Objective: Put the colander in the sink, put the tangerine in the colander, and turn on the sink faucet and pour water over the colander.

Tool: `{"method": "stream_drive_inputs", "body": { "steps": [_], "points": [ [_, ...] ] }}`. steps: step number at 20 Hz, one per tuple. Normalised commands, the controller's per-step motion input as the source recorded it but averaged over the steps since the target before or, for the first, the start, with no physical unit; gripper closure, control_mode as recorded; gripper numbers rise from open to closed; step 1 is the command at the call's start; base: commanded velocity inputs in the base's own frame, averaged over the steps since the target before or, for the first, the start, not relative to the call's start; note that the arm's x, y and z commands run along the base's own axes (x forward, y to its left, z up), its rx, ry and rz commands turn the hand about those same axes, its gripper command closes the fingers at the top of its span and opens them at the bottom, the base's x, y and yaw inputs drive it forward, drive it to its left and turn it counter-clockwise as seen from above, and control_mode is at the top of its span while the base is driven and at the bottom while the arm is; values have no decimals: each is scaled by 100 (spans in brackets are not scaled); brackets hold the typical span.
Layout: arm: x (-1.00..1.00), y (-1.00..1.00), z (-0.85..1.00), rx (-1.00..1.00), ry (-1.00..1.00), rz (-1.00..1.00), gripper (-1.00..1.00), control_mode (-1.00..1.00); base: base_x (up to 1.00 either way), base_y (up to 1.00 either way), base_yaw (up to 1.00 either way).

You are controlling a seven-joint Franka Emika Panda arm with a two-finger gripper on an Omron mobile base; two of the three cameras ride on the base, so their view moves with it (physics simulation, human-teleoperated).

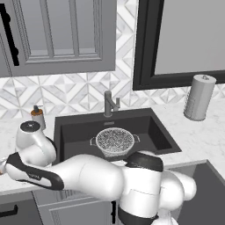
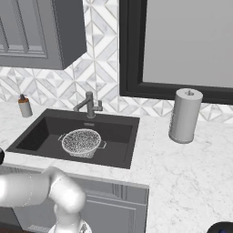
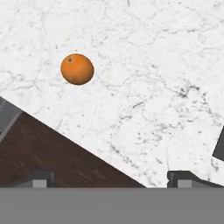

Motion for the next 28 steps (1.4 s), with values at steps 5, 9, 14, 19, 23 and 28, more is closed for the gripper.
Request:
{"method": "stream_drive_inputs", "body": {
  "steps": [5, 9, 14, 19, 23, 28],
  "points": [
    [24, 40, 0, -4, 0, 0, -100, -100, 0, 0, 0],
    [12, 27, -1, -7, 0, 0, -100, -100, 0, 0, 0],
    [8, 12, 0, -3, 0, 0, -100, -100, 0, 0, 0],
    [7, 10, -10, -3, 0, 0, -100, -100, 0, 0, 0],
    [0, 15, -21, 0, 0, 3, -100, -100, 0, 0, 0],
    [0, 18, -13, 0, 0, 2, -100, -100, 0, 0, 0]
  ]
}}
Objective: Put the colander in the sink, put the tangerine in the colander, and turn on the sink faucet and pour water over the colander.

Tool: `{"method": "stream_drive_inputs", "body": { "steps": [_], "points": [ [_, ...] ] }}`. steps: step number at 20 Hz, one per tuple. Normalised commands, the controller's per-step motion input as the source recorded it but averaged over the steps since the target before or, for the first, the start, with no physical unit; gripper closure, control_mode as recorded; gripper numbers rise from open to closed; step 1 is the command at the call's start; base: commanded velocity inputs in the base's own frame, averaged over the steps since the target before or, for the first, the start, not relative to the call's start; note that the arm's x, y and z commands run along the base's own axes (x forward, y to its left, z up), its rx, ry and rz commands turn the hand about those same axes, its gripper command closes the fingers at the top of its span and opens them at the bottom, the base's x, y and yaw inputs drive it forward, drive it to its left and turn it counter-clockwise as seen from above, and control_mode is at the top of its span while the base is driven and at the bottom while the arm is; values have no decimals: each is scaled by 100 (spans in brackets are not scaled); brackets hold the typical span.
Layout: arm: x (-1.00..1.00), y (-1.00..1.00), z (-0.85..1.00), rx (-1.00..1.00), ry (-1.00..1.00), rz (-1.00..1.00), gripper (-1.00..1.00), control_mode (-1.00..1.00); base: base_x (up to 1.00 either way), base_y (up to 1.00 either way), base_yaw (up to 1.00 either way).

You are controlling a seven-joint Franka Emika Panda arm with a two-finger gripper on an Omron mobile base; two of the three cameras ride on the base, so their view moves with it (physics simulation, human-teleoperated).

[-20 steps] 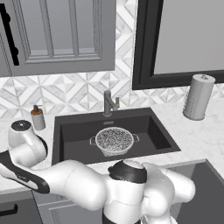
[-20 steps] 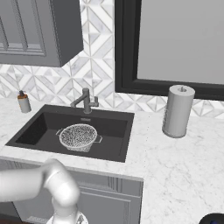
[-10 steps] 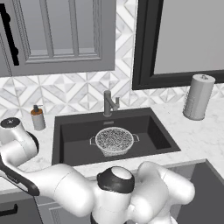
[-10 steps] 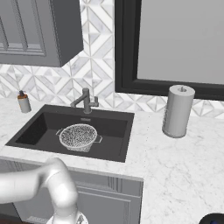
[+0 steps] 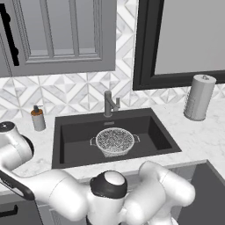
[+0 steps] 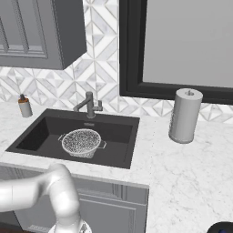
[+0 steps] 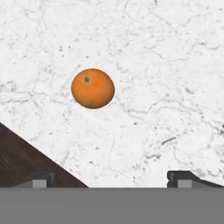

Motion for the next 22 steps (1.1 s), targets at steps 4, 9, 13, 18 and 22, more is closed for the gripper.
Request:
{"method": "stream_drive_inputs", "body": {
  "steps": [4, 9, 13, 18, 22],
  "points": [
    [1, 16, -17, 0, 0, 1, -100, -100, 0, 0, 0],
    [4, 18, -22, 0, 0, 0, -100, -100, 0, 0, 0],
    [7, 12, -12, 0, 0, 0, -100, -100, 0, 0, 0],
    [29, 7, -13, 0, 0, 0, -100, -100, 0, 0, 0],
    [32, 17, -9, 0, 0, 0, -100, -100, 0, 0, 0]
  ]
}}
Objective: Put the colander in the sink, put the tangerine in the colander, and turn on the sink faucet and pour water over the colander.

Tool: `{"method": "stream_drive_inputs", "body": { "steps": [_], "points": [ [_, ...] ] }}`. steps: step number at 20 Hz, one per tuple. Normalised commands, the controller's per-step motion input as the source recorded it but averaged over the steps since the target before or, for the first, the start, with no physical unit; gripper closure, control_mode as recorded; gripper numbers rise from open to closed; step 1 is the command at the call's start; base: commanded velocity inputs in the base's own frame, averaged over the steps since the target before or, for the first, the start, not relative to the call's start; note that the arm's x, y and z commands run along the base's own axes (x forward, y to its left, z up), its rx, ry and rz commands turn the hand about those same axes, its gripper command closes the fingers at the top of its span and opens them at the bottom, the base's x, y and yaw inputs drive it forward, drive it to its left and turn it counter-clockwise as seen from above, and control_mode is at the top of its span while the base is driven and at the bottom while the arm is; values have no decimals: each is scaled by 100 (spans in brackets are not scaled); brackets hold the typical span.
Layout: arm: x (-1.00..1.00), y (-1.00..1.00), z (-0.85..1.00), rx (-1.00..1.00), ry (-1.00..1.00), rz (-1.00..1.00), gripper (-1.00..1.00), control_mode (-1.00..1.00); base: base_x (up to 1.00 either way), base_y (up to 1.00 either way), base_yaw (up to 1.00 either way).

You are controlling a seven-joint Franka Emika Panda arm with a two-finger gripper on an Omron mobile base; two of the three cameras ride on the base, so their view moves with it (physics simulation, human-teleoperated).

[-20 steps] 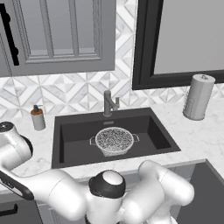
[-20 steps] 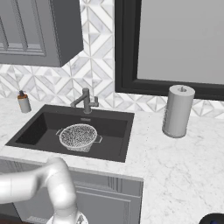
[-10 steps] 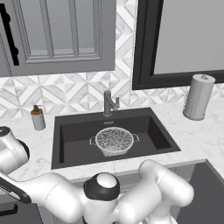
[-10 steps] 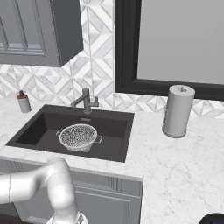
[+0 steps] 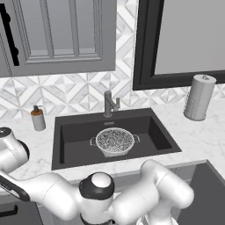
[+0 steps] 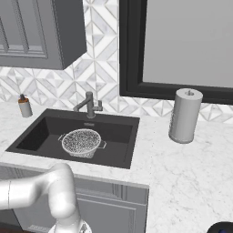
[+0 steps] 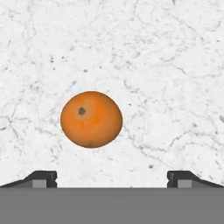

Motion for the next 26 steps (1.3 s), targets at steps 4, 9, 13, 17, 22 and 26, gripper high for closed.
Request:
{"method": "stream_drive_inputs", "body": {
  "steps": [4, 9, 13, 17, 22, 26],
  "points": [
    [9, 27, -5, 0, 0, 0, -100, -100, 0, 0, 0],
    [9, 25, -16, 0, 0, 0, -100, -100, 0, 0, 0],
    [14, 15, -15, 0, 0, 0, -100, -100, 0, 0, 0],
    [15, 14, -8, 0, 0, 0, -100, -100, 0, 0, 0],
    [8, 19, -9, 0, 0, 0, 100, -100, 0, 0, 0],
    [0, 9, -11, 0, 0, 0, 100, -100, 0, 0, 0]
  ]
}}
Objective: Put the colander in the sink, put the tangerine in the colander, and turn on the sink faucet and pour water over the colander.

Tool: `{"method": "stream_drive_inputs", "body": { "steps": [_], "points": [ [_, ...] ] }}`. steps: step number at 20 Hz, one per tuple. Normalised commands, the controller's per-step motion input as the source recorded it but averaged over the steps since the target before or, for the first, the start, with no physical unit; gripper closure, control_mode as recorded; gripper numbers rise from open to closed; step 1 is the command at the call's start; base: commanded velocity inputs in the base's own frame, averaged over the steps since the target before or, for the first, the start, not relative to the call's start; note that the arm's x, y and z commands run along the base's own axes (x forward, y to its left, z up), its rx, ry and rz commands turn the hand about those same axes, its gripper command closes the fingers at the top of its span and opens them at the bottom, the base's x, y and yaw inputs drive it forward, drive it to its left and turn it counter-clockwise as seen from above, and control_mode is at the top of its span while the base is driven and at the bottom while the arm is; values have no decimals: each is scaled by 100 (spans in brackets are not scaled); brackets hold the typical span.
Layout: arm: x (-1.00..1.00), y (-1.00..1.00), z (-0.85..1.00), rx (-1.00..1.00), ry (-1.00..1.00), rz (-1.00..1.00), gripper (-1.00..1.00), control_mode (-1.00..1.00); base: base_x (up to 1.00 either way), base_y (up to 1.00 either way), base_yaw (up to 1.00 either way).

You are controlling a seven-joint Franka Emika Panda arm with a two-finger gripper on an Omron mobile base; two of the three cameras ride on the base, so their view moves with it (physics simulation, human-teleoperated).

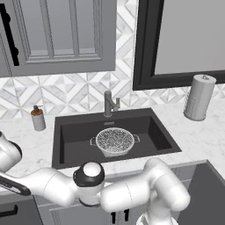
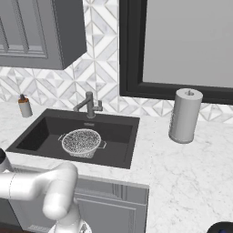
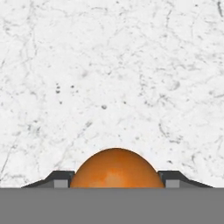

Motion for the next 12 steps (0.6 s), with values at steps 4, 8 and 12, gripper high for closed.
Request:
{"method": "stream_drive_inputs", "body": {
  "steps": [4, 8, 12],
  "points": [
    [0, 0, 0, 0, 0, 0, 100, -100, 0, 0, 0],
    [0, -9, 0, 0, 0, -2, 100, -100, 0, 0, 0],
    [-6, -55, 0, 0, -1, -13, 100, -100, 0, 0, 0]
  ]
}}
